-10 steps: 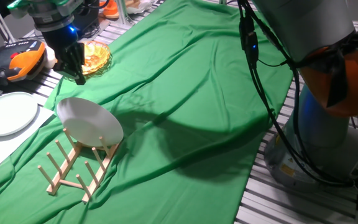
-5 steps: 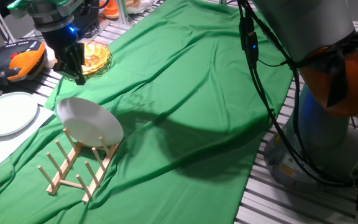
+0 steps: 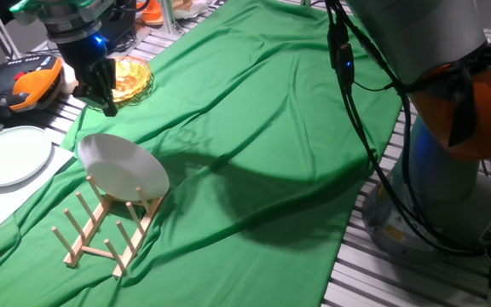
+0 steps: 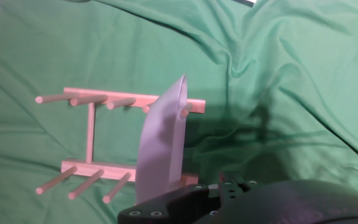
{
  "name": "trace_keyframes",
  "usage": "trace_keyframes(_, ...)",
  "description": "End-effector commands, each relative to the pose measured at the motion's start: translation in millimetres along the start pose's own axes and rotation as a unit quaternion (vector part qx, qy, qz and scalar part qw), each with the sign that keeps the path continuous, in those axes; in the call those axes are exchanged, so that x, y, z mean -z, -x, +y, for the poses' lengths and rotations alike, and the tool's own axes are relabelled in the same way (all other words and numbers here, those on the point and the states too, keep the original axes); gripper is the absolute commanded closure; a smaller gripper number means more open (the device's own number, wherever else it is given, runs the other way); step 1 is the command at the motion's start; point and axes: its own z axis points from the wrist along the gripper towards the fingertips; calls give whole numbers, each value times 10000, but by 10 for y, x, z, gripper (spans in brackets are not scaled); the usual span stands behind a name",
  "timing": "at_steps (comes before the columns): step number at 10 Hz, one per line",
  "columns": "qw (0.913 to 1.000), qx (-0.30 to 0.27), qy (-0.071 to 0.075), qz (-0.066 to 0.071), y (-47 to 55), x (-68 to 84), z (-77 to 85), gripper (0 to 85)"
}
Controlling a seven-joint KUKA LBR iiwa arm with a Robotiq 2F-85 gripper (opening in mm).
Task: Put the dish on the dish rack
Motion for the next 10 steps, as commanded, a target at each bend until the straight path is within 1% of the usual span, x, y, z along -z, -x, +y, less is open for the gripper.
trace_keyframes(1,10000,8,1,4,-1,1,3,850)
trace_keyframes(10,10000,4,-30,5,13,10,16,850)
